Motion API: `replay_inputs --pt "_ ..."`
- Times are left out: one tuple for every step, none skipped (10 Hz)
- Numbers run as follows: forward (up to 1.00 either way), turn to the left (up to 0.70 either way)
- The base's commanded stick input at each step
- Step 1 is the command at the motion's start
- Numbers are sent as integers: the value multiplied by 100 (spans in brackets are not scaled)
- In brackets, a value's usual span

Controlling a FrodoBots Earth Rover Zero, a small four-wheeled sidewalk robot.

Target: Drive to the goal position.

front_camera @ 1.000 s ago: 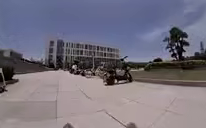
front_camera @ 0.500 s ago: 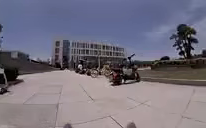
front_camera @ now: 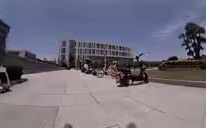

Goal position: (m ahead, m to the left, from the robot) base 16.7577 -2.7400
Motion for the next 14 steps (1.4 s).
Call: replay_inputs --pt "45 0" --pt "45 0" --pt "45 0" --pt "45 0" --pt "45 0" --pt "45 0" --pt "45 0" --pt "45 0" --pt "45 0" --pt "45 0" --pt "45 0" --pt "45 0" --pt "45 0" --pt "45 0"
